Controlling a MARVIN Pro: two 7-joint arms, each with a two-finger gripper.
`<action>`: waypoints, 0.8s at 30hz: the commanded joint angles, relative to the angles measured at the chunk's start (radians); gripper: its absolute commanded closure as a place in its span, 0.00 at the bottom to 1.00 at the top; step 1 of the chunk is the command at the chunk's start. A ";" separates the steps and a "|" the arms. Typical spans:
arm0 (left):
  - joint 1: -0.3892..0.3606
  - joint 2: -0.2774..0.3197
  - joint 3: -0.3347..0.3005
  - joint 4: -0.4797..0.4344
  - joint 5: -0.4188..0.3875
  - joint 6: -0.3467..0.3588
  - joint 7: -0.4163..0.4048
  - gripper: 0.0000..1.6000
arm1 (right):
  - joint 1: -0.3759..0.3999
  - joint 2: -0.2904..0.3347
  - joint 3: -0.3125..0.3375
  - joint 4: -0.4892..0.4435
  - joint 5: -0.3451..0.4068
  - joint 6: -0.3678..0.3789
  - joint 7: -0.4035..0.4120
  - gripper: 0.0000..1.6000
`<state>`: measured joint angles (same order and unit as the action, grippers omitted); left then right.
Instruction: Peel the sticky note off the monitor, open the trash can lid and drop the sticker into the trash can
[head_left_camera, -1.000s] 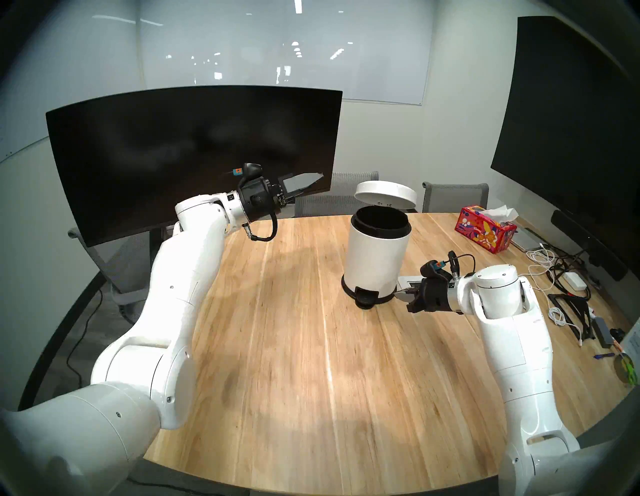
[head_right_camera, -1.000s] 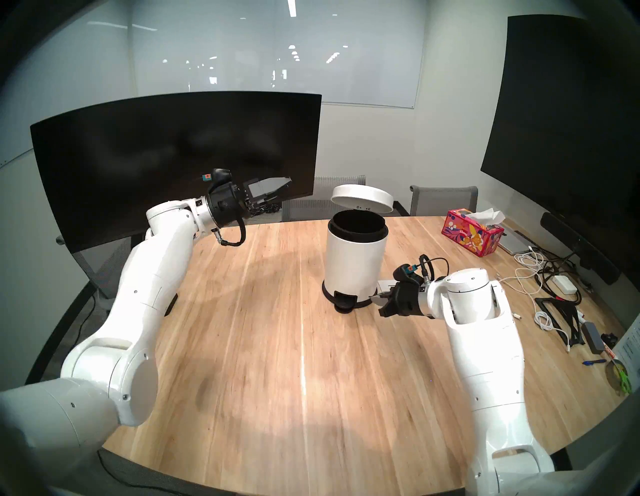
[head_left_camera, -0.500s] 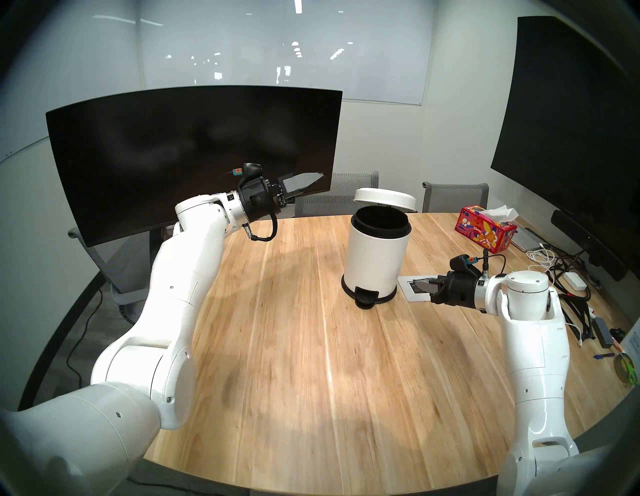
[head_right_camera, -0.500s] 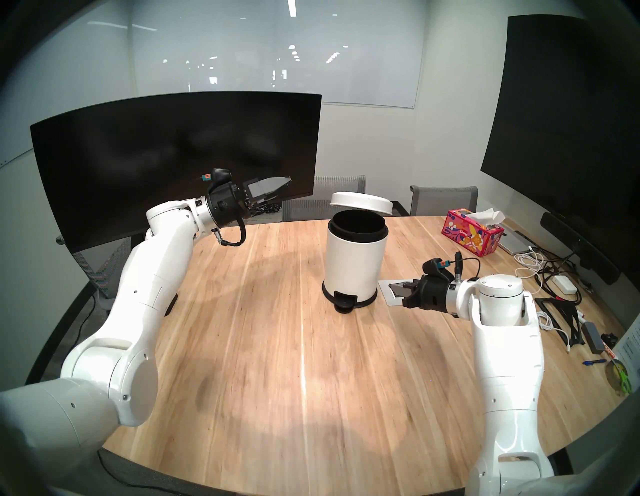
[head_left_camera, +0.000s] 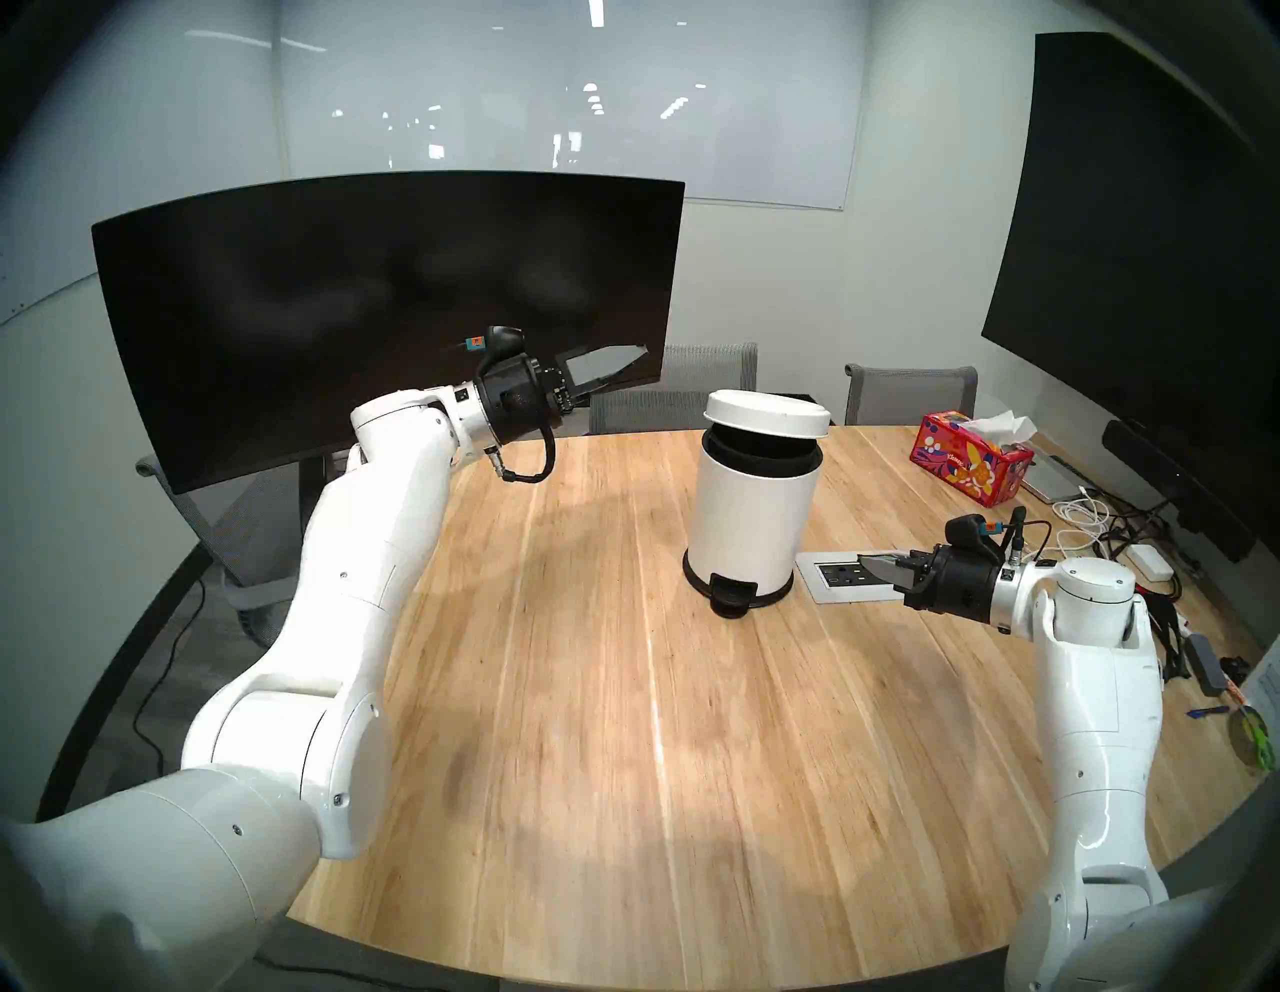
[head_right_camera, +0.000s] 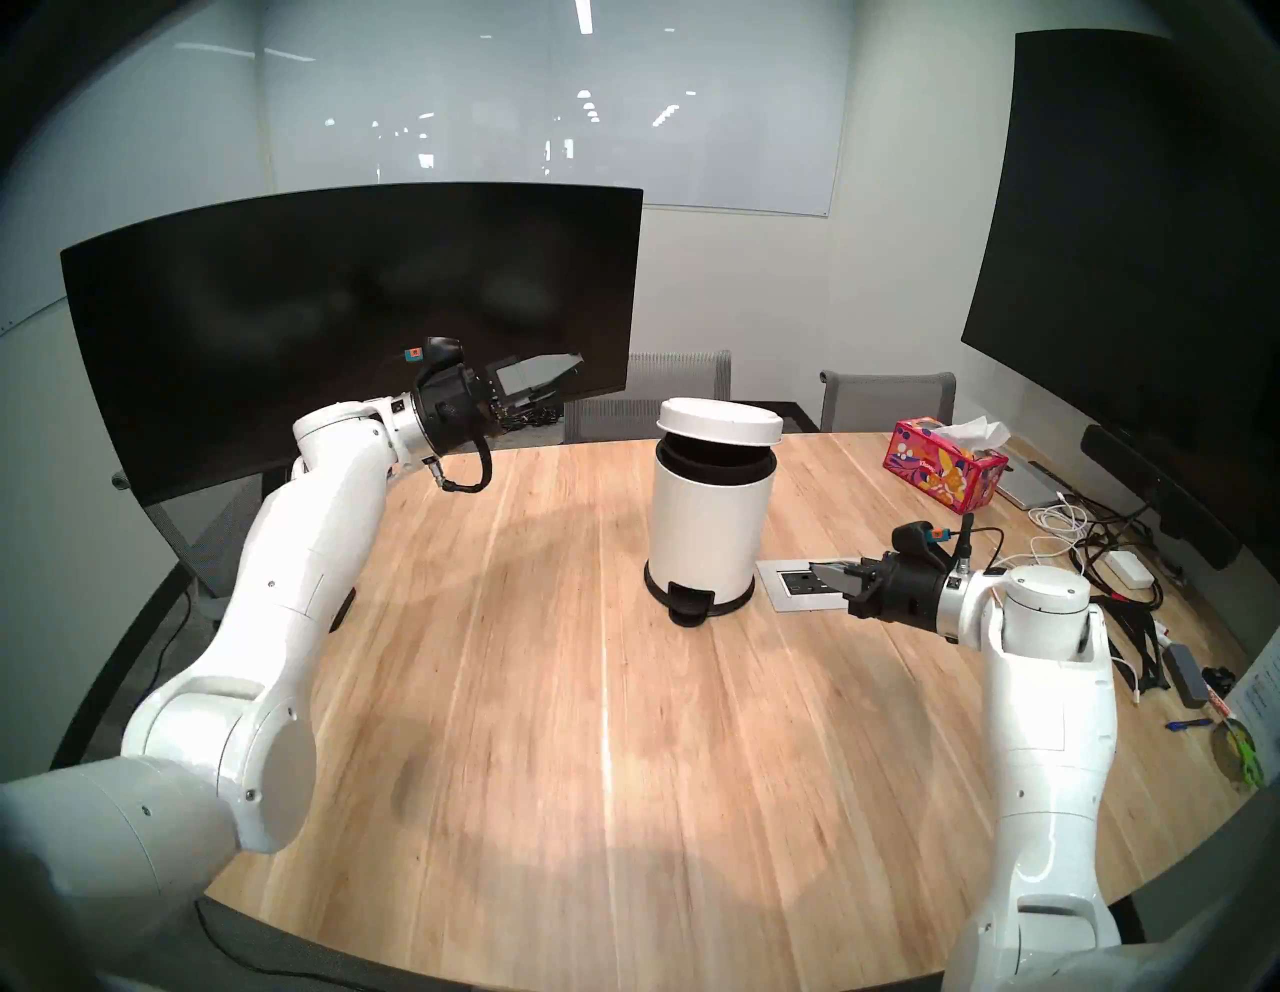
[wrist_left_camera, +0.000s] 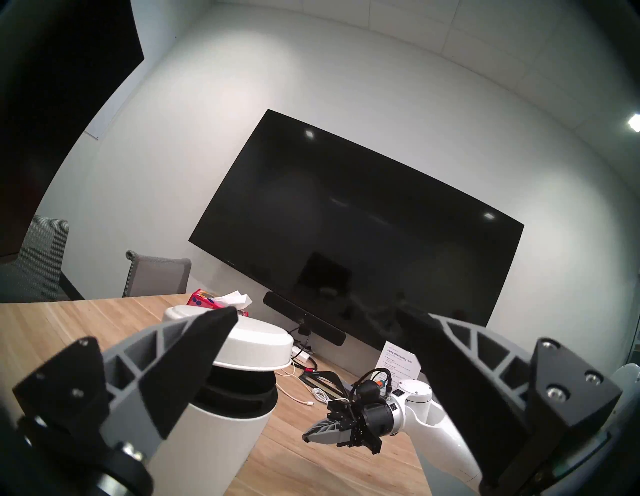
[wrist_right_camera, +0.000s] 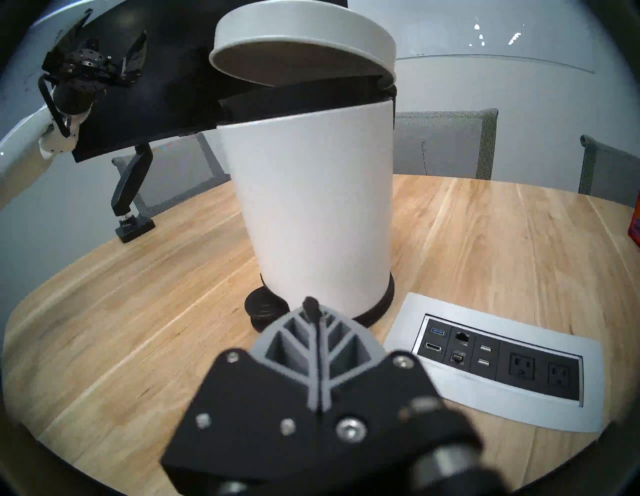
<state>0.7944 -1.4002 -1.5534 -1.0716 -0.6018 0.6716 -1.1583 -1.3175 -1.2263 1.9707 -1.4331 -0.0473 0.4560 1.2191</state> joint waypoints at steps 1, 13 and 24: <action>-0.018 0.003 0.002 -0.018 -0.011 0.001 -0.031 0.00 | 0.028 0.022 0.031 0.029 0.055 -0.091 0.067 1.00; -0.018 0.003 0.003 -0.018 -0.012 0.001 -0.031 0.00 | 0.071 0.027 0.068 0.091 0.068 -0.166 0.085 0.78; -0.019 0.004 0.004 -0.017 -0.013 0.000 -0.033 0.00 | 0.079 0.023 0.075 0.104 0.063 -0.184 0.099 0.69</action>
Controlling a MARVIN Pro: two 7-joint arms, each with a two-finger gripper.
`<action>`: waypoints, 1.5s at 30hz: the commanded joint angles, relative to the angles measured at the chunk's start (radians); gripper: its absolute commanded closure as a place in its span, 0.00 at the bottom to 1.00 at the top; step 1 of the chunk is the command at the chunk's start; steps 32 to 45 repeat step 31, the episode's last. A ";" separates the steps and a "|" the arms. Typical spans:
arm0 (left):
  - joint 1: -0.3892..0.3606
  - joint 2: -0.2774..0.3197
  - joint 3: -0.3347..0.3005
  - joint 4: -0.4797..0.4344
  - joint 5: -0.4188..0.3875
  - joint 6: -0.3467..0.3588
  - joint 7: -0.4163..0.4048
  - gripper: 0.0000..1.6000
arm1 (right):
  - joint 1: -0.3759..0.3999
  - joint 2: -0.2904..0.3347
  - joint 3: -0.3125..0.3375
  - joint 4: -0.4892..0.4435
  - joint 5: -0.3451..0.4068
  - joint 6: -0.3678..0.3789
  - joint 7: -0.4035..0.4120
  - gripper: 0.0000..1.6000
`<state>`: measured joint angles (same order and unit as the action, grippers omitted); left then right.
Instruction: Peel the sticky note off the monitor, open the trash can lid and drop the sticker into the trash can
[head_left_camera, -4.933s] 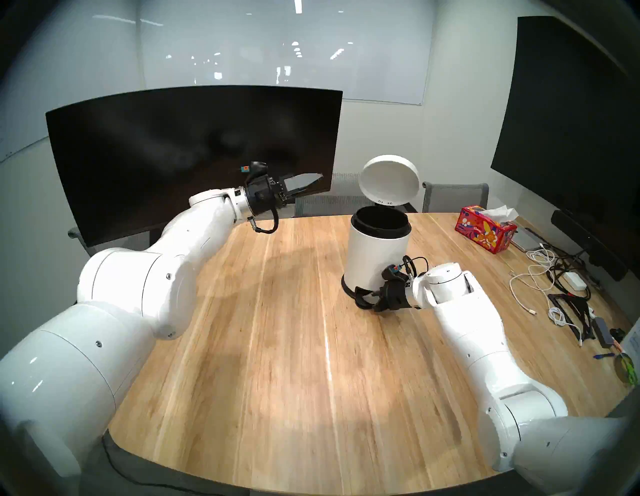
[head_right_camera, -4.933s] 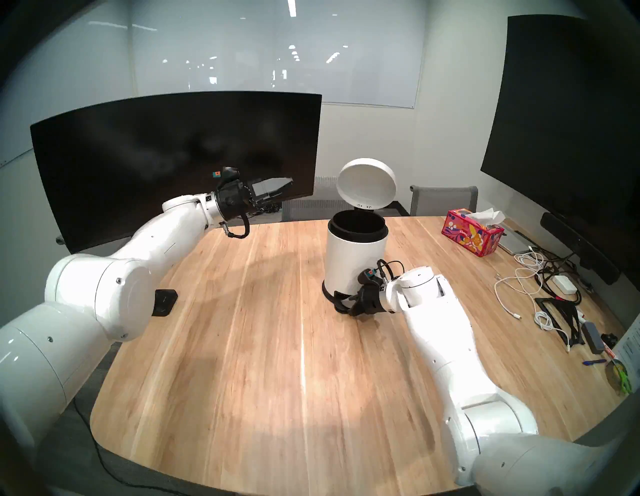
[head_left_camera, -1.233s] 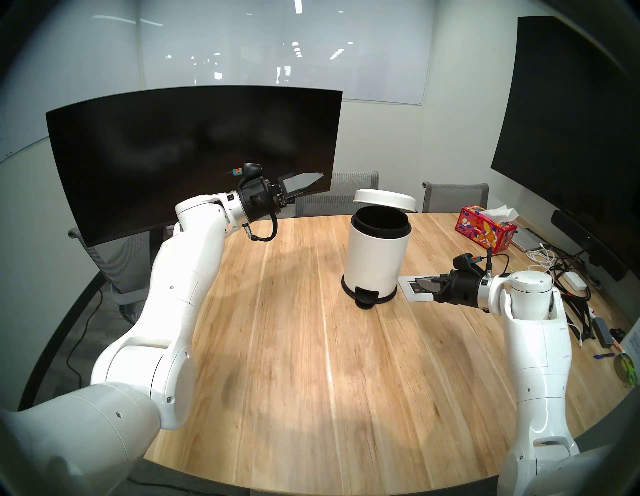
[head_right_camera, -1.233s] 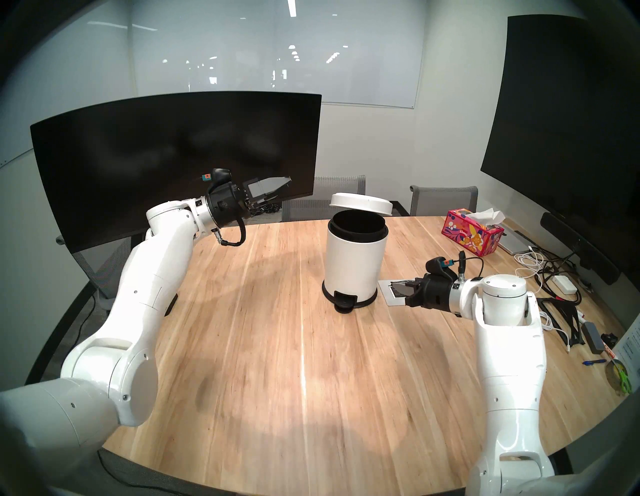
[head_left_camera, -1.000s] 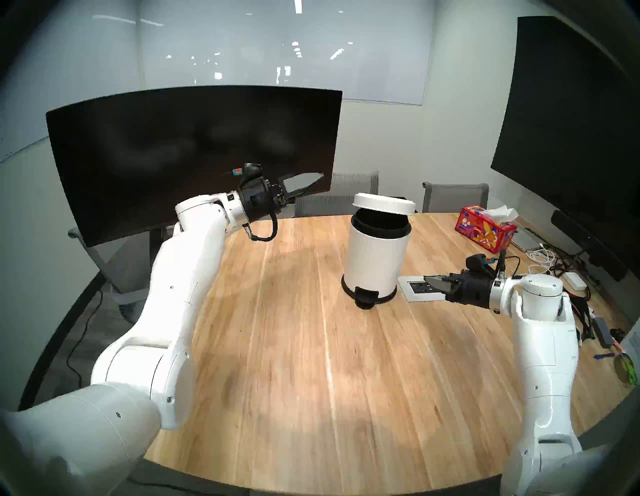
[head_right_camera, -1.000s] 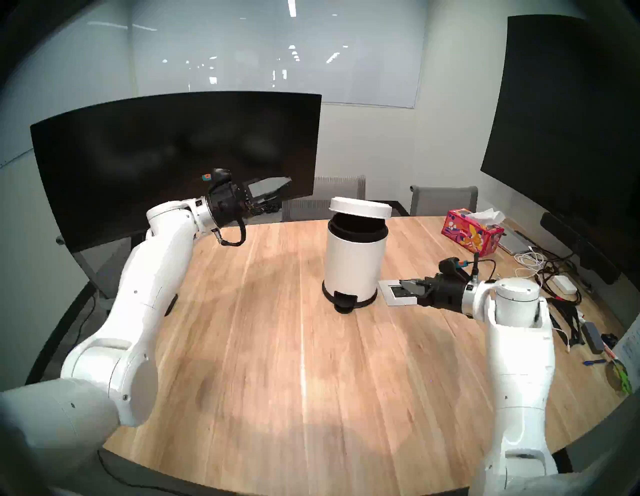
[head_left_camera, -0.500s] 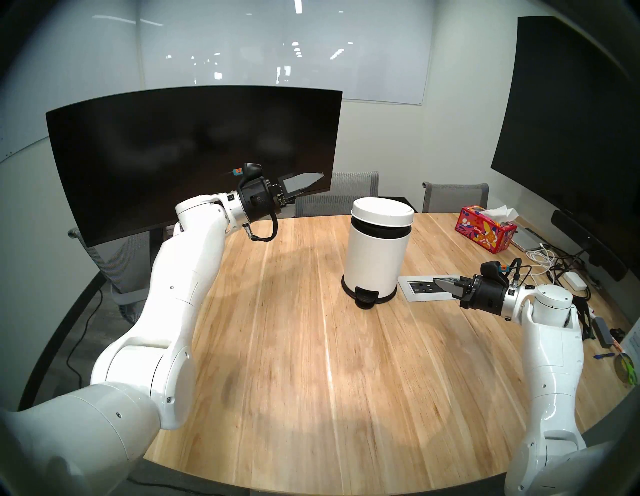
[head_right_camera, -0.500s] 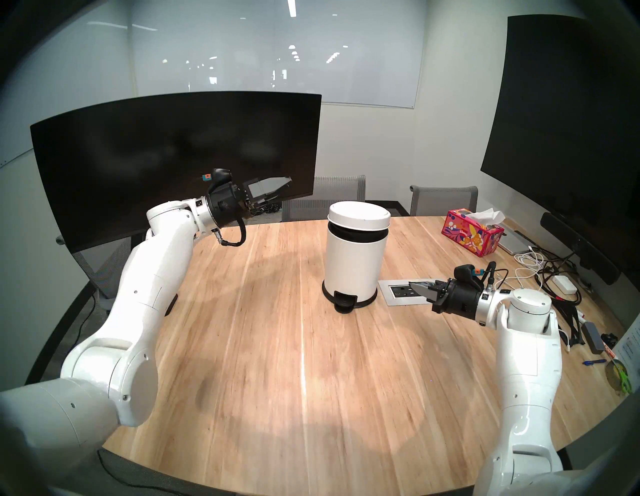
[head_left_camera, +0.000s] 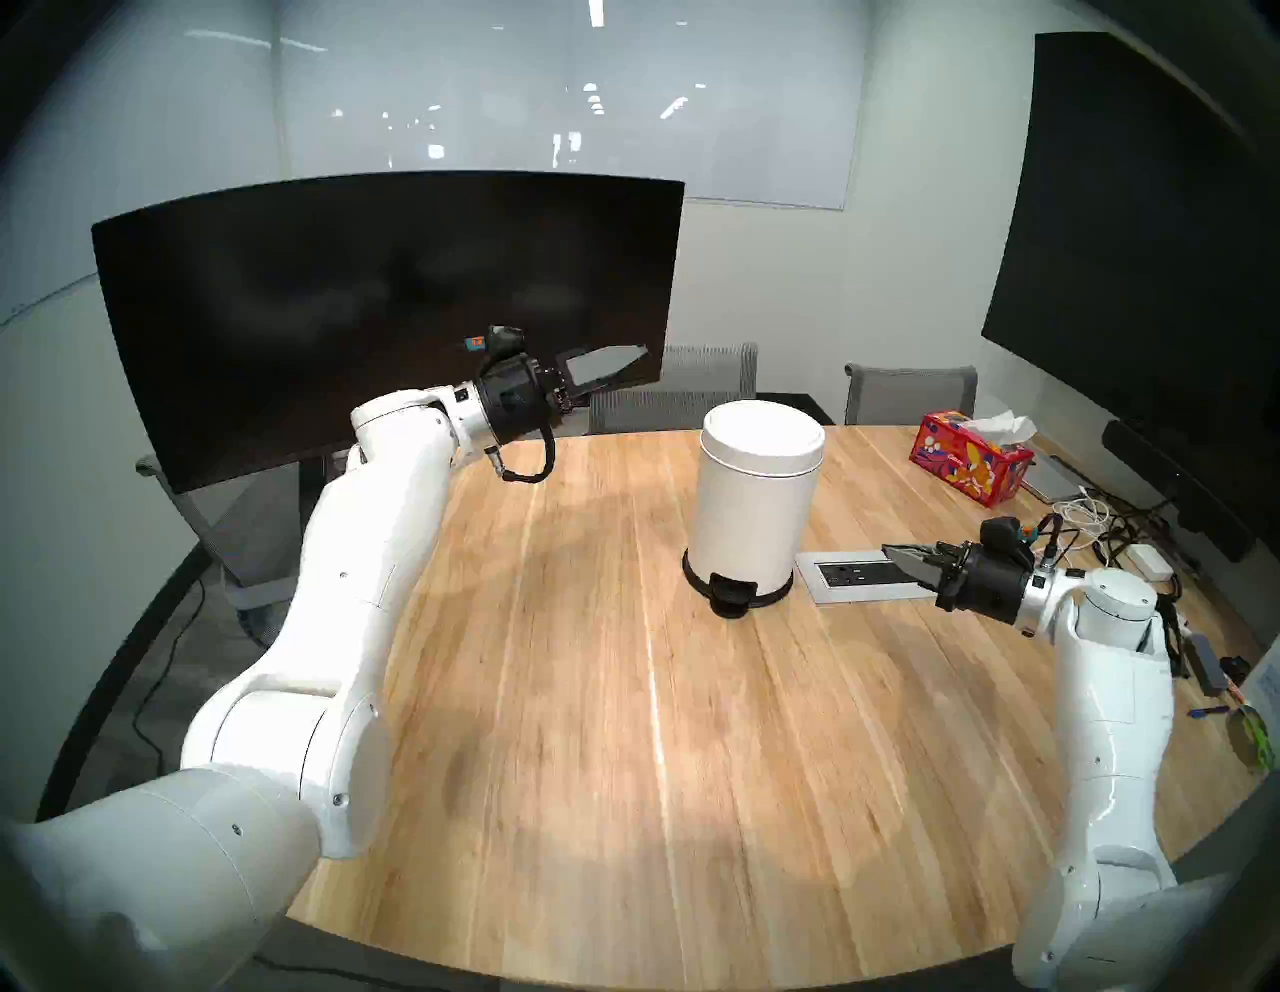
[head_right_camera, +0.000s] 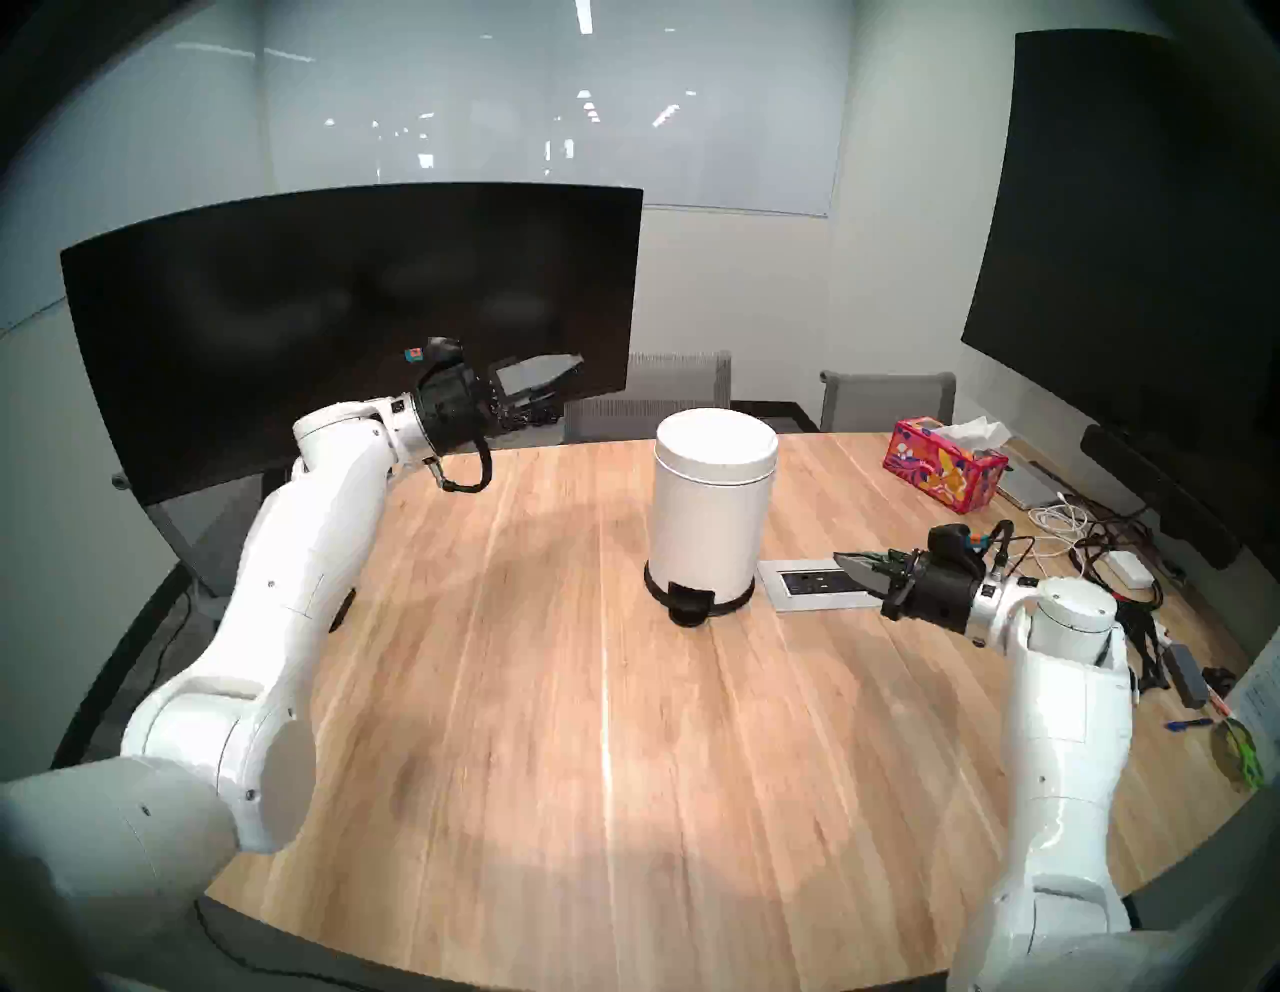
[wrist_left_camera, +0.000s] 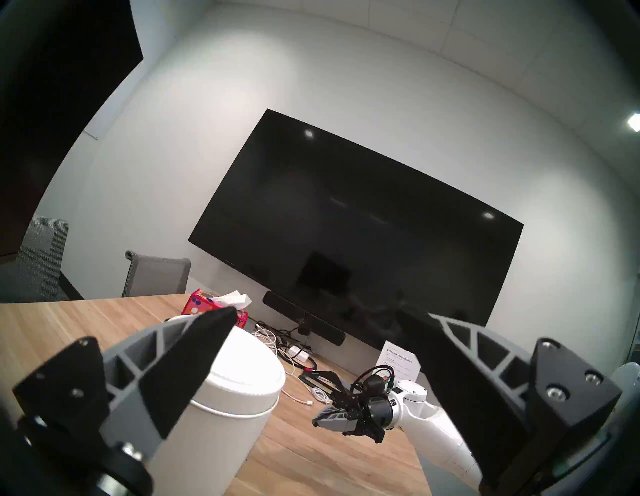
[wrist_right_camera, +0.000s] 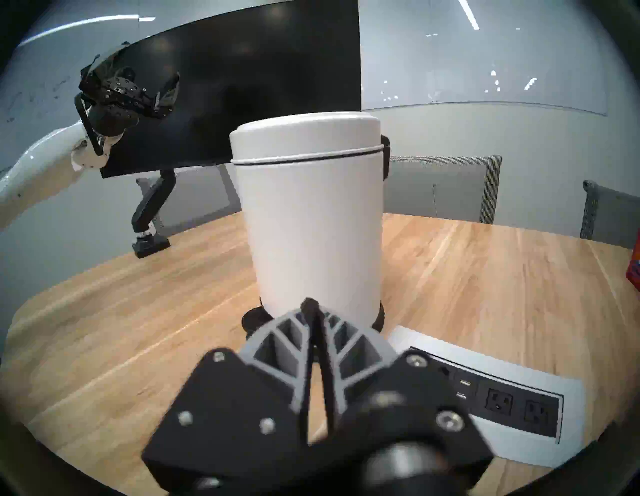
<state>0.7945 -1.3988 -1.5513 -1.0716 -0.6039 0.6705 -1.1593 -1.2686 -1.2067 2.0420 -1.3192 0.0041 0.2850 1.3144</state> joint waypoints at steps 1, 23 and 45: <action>-0.019 0.003 0.002 -0.017 -0.011 0.001 -0.032 0.00 | 0.031 0.004 0.004 -0.010 0.011 -0.014 0.004 0.69; -0.019 0.005 0.005 -0.016 -0.014 0.000 -0.032 0.00 | 0.035 -0.002 0.010 -0.007 0.003 -0.017 0.013 0.69; -0.019 0.005 0.006 -0.016 -0.015 0.000 -0.032 0.00 | 0.036 -0.003 0.012 -0.007 0.001 -0.017 0.014 0.69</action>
